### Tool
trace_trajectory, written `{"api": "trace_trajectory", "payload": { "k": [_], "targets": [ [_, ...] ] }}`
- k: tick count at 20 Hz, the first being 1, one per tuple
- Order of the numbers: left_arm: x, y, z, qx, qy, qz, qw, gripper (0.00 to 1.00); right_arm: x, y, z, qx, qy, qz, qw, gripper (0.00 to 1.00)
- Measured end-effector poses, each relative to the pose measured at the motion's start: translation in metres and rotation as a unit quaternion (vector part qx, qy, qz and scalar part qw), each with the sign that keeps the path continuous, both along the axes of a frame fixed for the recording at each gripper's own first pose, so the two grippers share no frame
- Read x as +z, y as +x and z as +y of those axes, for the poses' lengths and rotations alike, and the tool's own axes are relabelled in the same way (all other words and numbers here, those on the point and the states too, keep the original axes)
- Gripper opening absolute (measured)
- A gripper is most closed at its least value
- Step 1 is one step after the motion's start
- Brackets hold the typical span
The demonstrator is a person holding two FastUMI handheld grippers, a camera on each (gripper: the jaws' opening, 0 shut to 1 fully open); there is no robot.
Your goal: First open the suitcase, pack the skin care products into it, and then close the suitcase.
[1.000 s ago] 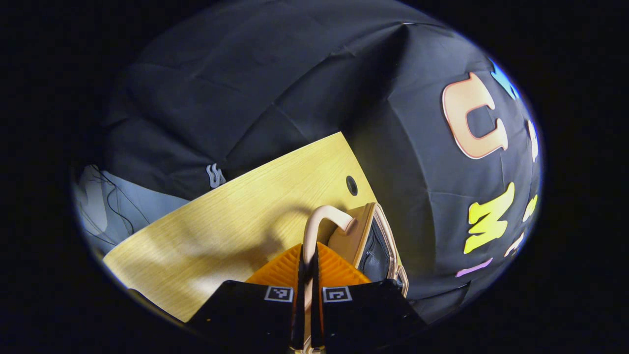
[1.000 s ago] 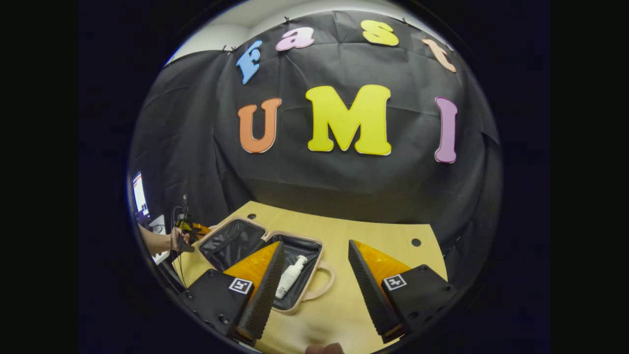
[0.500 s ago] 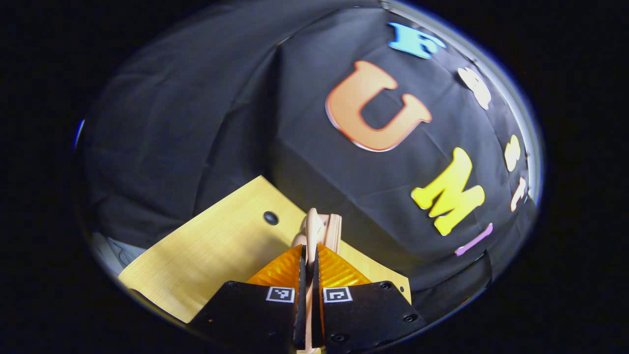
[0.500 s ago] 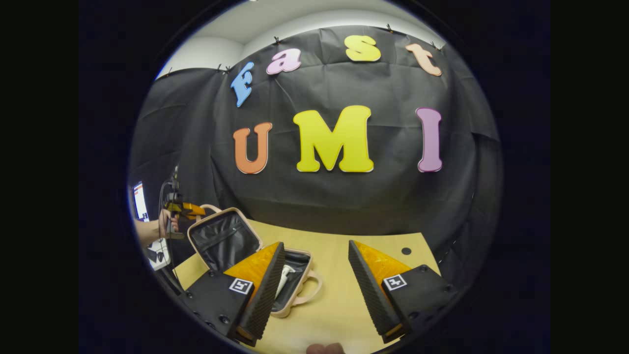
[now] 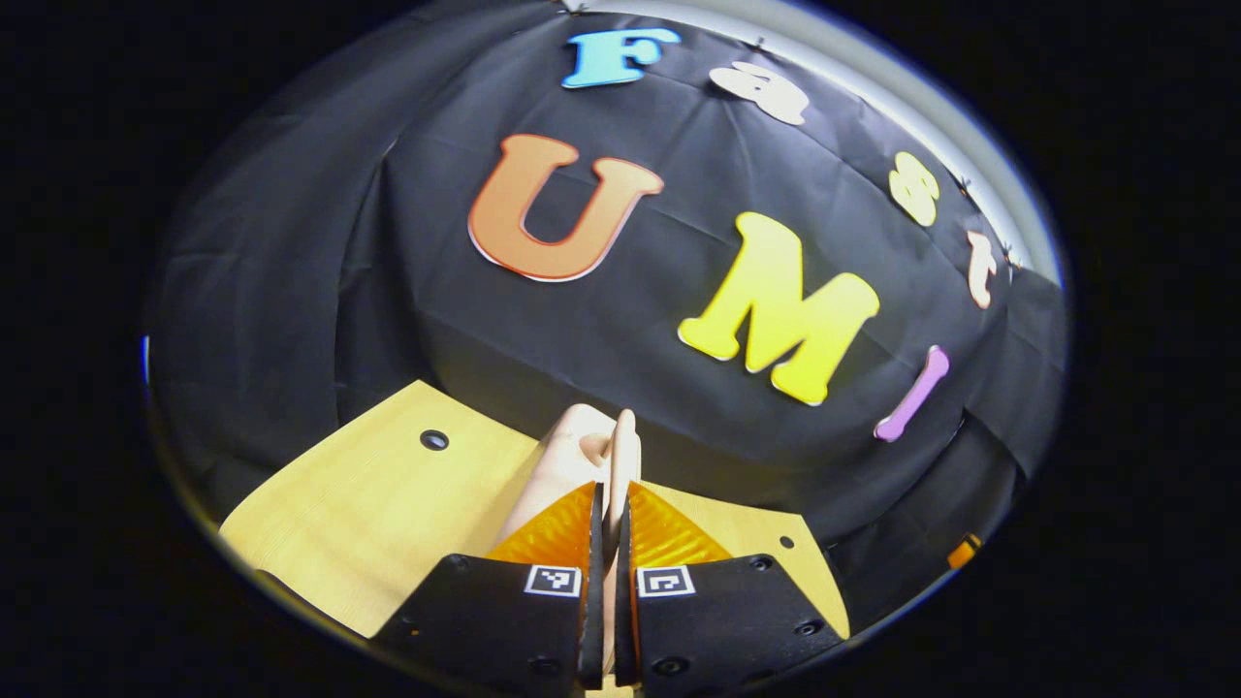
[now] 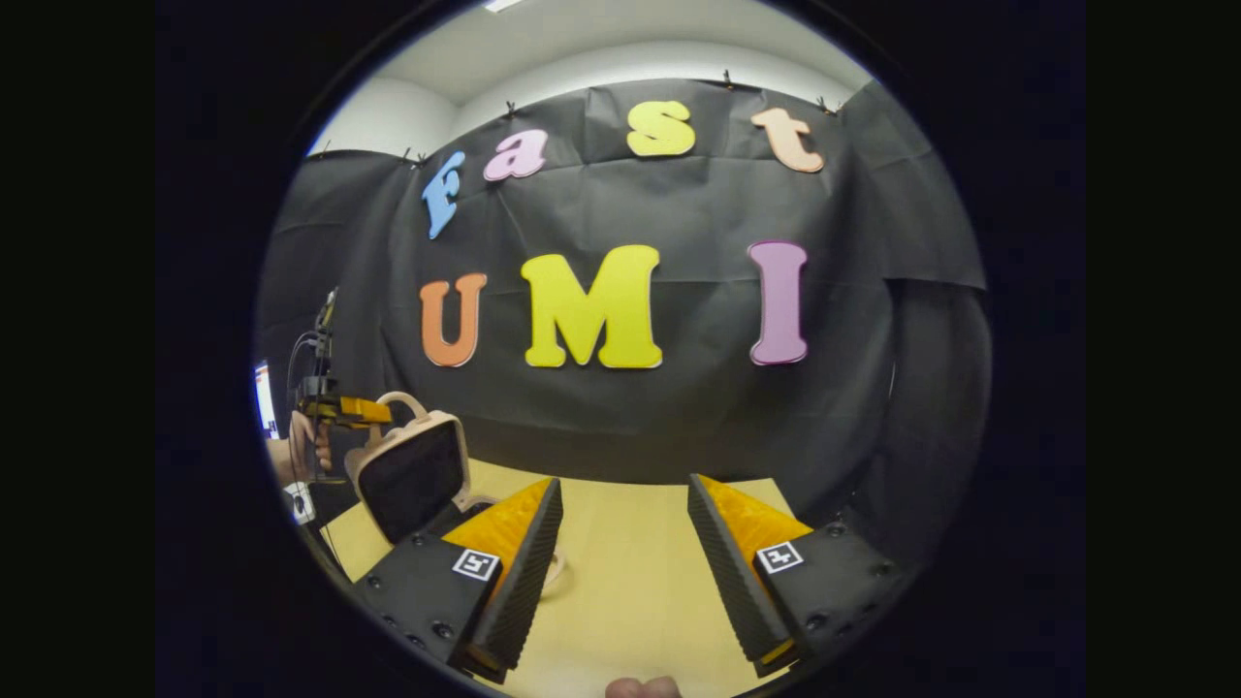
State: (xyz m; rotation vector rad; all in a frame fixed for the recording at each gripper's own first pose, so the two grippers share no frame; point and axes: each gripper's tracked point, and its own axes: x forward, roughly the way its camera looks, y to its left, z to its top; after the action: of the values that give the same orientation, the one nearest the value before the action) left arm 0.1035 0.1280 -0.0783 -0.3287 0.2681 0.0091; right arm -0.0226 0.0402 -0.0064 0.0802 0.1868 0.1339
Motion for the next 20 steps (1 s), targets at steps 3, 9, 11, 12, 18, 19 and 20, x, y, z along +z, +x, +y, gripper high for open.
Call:
{"api": "trace_trajectory", "payload": {
  "k": [3,9,11,12,18,19,20],
  "targets": [
    [-0.012,0.004,-0.042,-0.024,0.072,-0.004,0.997,0.07,0.001,-0.007,-0.021,-0.020,-0.007,0.000,1.000,0.78],
    [-0.065,0.001,-0.128,-0.068,0.155,0.007,0.985,0.07,0.000,-0.025,-0.074,-0.075,-0.025,-0.003,0.997,0.77],
    [-0.086,0.002,-0.147,-0.072,0.195,0.006,0.978,0.07,-0.003,-0.029,-0.091,-0.092,-0.029,0.002,0.995,0.77],
    [-0.100,0.004,-0.154,-0.076,0.201,0.012,0.977,0.07,-0.005,-0.031,-0.098,-0.099,-0.031,0.005,0.995,0.78],
    [-0.178,0.014,-0.194,-0.109,0.233,0.069,0.964,0.07,-0.017,-0.045,-0.137,-0.140,-0.051,0.023,0.989,0.78],
    [-0.191,0.012,-0.199,-0.115,0.237,0.083,0.961,0.07,-0.020,-0.048,-0.143,-0.144,-0.053,0.029,0.988,0.78],
    [-0.201,0.013,-0.204,-0.120,0.245,0.092,0.958,0.08,-0.022,-0.050,-0.149,-0.148,-0.054,0.033,0.987,0.78]
  ]
}}
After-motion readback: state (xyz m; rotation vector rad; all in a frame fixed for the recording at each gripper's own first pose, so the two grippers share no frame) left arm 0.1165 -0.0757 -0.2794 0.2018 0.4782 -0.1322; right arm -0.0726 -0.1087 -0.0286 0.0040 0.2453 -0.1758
